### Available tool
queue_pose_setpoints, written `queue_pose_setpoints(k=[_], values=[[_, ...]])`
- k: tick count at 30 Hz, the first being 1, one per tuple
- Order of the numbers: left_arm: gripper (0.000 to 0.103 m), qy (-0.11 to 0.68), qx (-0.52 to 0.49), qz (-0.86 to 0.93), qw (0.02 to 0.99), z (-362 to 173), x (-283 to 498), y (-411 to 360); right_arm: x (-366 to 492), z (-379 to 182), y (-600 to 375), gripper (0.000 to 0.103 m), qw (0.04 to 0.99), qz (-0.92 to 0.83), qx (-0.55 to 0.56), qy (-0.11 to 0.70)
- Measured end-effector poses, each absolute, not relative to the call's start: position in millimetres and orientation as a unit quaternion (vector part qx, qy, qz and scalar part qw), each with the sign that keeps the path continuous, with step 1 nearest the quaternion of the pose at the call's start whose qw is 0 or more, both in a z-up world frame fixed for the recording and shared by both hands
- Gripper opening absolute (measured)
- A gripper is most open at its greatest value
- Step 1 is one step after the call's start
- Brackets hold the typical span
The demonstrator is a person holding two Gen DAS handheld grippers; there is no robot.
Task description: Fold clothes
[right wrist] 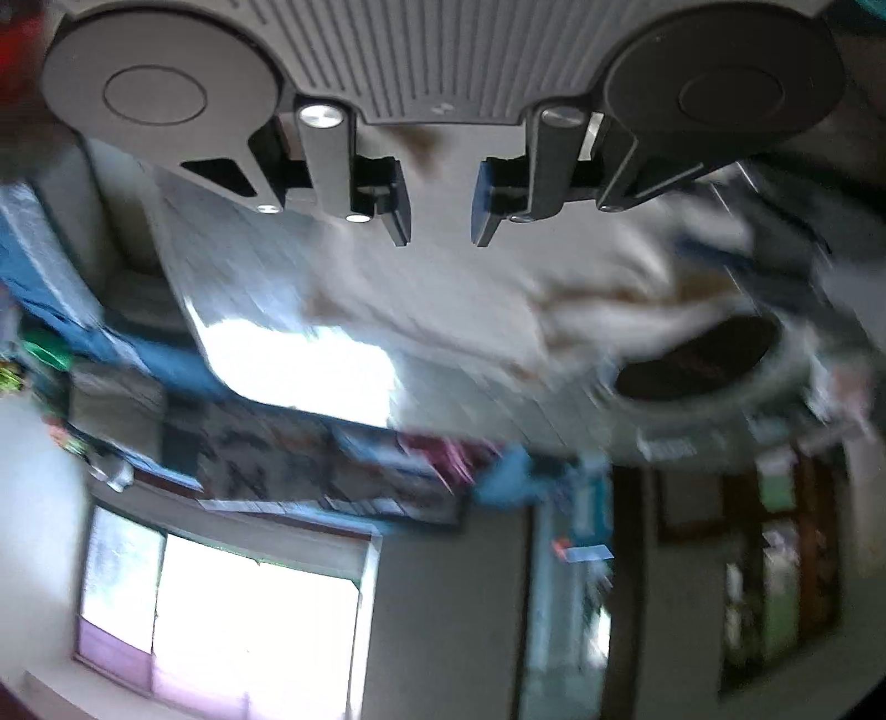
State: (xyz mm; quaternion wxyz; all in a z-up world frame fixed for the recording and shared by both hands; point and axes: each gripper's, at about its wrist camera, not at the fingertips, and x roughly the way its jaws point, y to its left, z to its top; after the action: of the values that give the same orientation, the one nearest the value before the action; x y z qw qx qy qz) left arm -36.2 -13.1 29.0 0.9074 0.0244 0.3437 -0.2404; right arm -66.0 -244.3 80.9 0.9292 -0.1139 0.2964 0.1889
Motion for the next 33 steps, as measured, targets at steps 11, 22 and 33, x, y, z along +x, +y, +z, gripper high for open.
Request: queue_pose_setpoints(k=[11,22,33], values=[[0.058,0.362,0.04,-0.274,0.89,14,-37,-54,-36,23,-232,0.033,0.913,0.179,-0.154,0.333],[0.06,0.362,0.041,-0.278,0.889,14,-41,-56,-32,81,-288,0.004,0.94,0.157,-0.021,0.3],[0.065,0.349,0.023,-0.267,0.898,21,-46,-38,-50,172,-291,0.004,0.956,0.196,0.034,0.217]])
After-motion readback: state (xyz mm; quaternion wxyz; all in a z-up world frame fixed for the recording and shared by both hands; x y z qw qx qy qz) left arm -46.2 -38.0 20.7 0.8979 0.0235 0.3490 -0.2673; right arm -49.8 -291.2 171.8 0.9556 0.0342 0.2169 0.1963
